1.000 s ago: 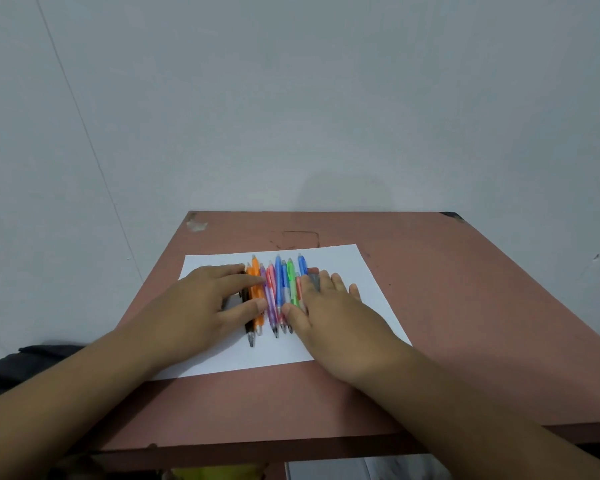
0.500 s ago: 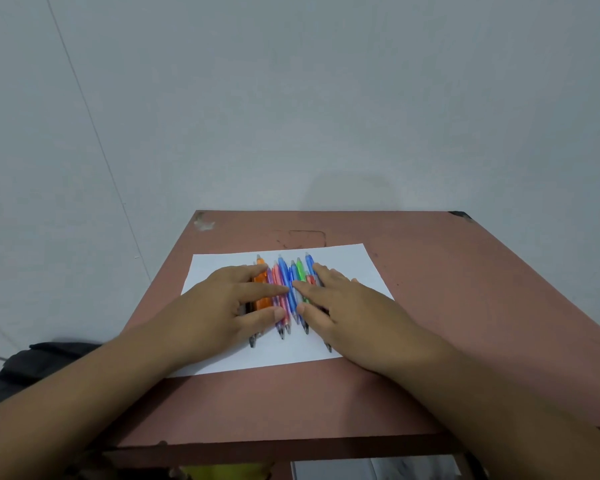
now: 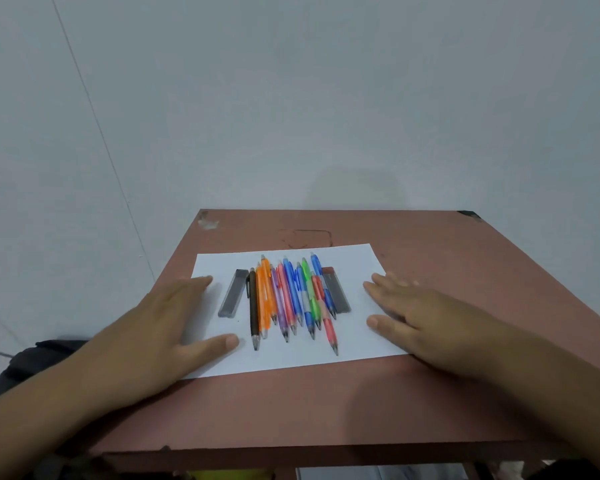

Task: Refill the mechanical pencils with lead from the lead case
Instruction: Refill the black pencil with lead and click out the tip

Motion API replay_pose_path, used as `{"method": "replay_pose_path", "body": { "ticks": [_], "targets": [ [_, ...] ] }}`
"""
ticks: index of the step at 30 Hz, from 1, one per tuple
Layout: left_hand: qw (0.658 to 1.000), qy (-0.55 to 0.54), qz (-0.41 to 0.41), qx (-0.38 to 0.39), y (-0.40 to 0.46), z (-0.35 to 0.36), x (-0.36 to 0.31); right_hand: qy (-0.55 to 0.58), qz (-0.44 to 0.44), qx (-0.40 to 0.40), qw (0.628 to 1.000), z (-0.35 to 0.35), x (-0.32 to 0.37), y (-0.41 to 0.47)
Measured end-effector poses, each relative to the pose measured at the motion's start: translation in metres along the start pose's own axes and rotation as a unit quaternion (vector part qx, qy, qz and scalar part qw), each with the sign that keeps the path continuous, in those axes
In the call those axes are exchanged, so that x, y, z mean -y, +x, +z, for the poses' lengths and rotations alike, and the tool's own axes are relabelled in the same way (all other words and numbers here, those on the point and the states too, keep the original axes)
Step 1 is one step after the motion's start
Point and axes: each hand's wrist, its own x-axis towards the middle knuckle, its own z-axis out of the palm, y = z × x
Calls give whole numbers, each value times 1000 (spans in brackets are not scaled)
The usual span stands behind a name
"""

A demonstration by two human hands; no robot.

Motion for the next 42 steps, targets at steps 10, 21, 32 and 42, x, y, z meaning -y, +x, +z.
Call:
{"method": "replay_pose_path", "body": {
  "ticks": [10,21,32,42],
  "targets": [
    [995,61,11,73,51,3,9,-25,45,-3,999,1,-4,18],
    [994,96,-8,50,135,7,7,-13,51,-42,998,-19,-45,81],
    [994,103,-19,43,159,10,14,-12,46,-60,997,-23,-56,104],
    [994,99,-19,33,163,9,13,-4,55,-62,997,-28,-49,104]
  ]
}}
